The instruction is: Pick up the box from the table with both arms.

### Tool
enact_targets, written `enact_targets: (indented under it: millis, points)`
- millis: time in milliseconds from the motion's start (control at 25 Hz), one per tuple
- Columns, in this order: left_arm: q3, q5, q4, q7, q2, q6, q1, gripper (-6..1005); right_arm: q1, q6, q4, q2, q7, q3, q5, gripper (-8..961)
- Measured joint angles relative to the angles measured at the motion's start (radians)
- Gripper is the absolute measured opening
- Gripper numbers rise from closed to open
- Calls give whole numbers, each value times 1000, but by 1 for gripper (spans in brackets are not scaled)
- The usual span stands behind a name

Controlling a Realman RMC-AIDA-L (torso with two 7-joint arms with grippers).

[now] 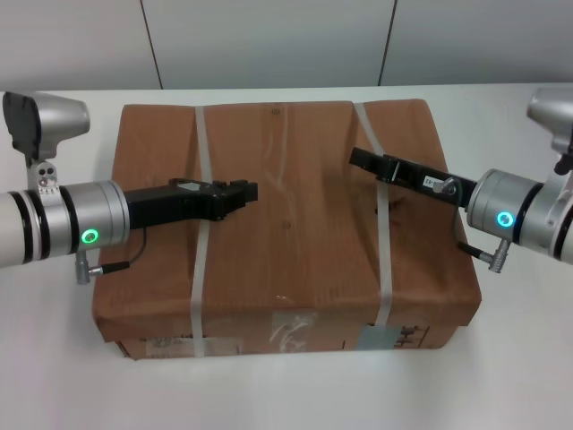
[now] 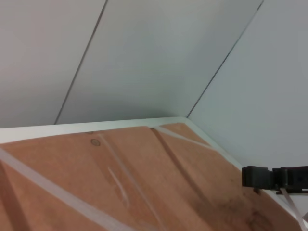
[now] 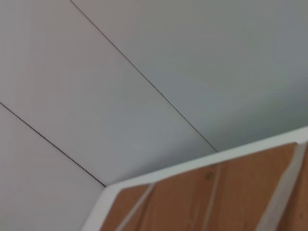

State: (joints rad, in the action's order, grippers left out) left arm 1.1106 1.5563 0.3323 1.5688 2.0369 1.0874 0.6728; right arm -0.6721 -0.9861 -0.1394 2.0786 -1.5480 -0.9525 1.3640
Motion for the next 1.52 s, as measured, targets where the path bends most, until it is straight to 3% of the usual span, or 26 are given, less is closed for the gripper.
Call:
enact_targets:
  millis: [640,1520]
  points:
    - [0,-60,128,-2,-5,237,-79,157,82,-240,-49,0,62,1,-87,62]
    - [-2,-62,133,1,-6,253,-89,157,101,-281,-52,0,58,1,-106,62]
